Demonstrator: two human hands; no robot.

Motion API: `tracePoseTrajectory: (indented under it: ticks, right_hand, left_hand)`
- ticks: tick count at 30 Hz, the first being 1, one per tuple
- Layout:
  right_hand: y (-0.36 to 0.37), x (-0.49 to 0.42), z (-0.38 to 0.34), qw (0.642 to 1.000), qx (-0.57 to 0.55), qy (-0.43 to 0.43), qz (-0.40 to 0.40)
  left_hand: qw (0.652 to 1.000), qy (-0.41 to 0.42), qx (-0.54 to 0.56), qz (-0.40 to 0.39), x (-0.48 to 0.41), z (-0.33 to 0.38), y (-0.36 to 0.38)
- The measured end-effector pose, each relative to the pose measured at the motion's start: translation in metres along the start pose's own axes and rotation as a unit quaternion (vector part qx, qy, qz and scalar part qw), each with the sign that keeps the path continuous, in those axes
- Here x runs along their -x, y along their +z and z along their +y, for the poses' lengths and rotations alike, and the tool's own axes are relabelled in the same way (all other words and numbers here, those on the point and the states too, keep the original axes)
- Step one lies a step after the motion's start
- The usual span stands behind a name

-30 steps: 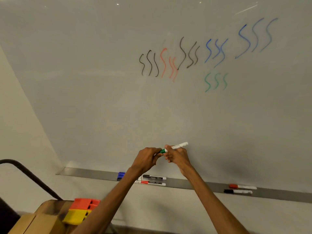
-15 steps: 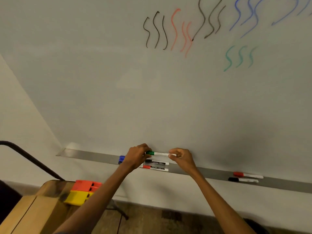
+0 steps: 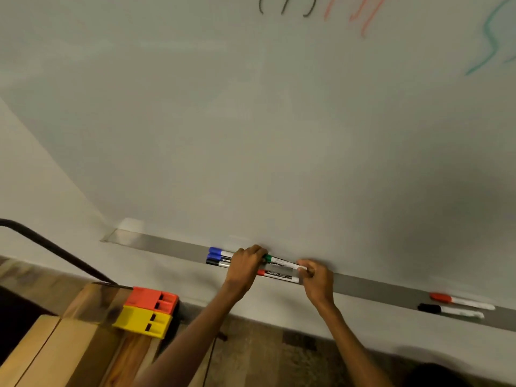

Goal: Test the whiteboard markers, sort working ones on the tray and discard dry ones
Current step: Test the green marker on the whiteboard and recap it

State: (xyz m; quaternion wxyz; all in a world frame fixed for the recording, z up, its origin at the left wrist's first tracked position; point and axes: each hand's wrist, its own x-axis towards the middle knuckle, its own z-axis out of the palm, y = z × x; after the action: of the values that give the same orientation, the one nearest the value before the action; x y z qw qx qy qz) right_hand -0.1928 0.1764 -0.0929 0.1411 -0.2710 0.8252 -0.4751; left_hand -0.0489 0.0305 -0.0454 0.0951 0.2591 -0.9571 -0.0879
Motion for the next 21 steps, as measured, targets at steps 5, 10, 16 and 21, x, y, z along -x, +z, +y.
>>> tracePoseTrajectory:
  ticks: [5, 10, 16, 21]
  right_hand:
    - [0.016, 0.006, 0.018, 0.997, 0.051, -0.051, 0.016]
    - [0.021, 0.012, 0.021, 0.997, 0.043, -0.064, 0.019]
    - [0.021, 0.013, 0.013, 0.996, 0.058, -0.070, 0.028]
    - [0.021, 0.022, 0.012, 0.995, 0.057, -0.073, 0.033]
  left_hand:
    - [1.000, -0.012, -0.009, -0.006, 0.008, -0.008, 0.027]
    - [0.999, -0.005, -0.029, 0.015, 0.010, -0.013, 0.037]
    - [0.999, -0.008, -0.034, 0.011, 0.016, -0.010, 0.048]
    - [0.998, -0.005, -0.059, 0.032, 0.023, -0.007, 0.054]
